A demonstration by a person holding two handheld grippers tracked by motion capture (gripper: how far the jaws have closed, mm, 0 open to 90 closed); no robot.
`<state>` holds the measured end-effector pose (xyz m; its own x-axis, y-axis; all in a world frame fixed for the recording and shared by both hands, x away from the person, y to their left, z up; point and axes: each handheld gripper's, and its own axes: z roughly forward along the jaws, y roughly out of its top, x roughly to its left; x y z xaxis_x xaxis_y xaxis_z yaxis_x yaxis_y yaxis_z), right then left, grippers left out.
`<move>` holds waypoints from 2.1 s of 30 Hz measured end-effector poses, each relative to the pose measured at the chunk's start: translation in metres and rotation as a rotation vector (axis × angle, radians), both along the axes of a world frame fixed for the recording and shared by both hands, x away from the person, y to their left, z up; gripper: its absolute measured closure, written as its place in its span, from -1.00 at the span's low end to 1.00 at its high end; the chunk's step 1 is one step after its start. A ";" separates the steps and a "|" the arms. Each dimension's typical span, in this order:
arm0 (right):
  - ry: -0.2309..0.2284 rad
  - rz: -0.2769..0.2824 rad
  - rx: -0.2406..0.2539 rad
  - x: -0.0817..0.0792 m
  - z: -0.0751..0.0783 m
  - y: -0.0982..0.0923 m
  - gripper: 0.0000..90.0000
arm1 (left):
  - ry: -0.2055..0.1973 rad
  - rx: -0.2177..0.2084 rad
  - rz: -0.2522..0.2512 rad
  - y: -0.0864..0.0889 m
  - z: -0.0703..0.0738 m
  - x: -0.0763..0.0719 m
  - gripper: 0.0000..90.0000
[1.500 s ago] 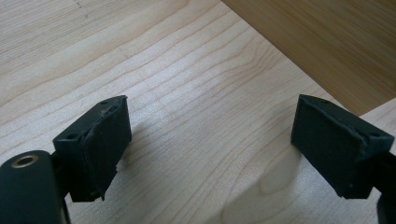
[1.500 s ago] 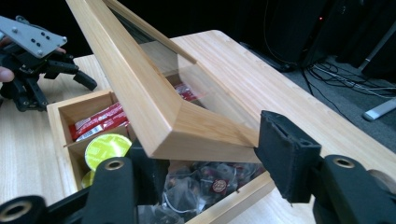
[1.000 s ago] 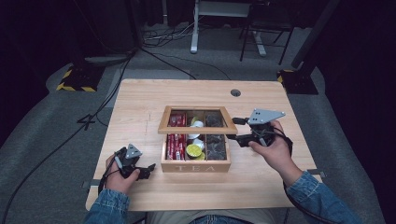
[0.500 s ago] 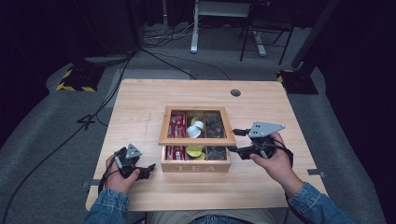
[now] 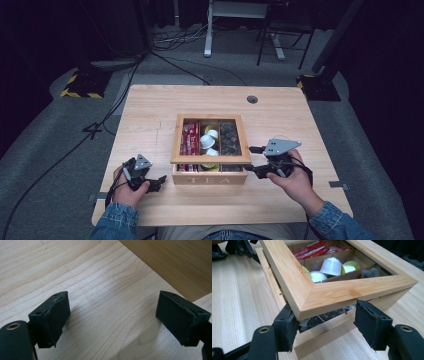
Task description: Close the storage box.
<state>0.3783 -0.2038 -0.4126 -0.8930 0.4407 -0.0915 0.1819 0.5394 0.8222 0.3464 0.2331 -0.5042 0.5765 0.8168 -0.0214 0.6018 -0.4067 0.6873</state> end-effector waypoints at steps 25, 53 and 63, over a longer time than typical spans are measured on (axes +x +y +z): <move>0.074 0.020 -0.066 -0.007 -0.016 0.002 -0.16 | 0.002 0.001 -0.001 0.000 0.000 0.000 -0.72; 0.087 -0.046 0.115 0.008 0.021 -0.038 -0.62 | 0.002 -0.002 0.008 0.007 0.000 -0.001 -0.72; 0.100 -0.116 0.117 0.010 0.026 -0.080 -0.64 | 0.000 -0.004 -0.001 0.012 0.000 0.003 -0.72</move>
<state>0.3887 -0.2834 -0.3869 -0.8378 0.5435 0.0528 0.3208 0.4115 0.8531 0.3493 0.2450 -0.5045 0.5777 0.8158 -0.0250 0.6012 -0.4046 0.6891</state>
